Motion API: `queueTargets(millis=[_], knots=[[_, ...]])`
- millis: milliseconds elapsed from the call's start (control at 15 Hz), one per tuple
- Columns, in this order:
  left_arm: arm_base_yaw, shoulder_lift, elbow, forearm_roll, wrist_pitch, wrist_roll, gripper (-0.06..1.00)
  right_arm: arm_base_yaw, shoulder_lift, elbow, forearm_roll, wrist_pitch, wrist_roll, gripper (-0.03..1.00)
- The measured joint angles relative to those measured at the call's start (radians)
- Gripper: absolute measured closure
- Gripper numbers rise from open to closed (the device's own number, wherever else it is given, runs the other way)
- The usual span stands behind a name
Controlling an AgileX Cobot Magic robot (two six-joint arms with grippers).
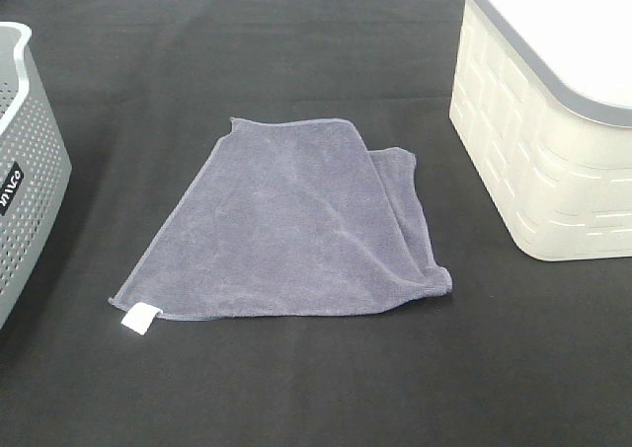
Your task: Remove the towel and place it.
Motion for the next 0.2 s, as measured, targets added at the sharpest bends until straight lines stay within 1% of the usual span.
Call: queueTargets(millis=[200], knots=[[0.0,0.0,0.0,0.0,0.0,0.0,0.18,0.0,0.0,0.0,0.0,0.0,0.0,0.26]])
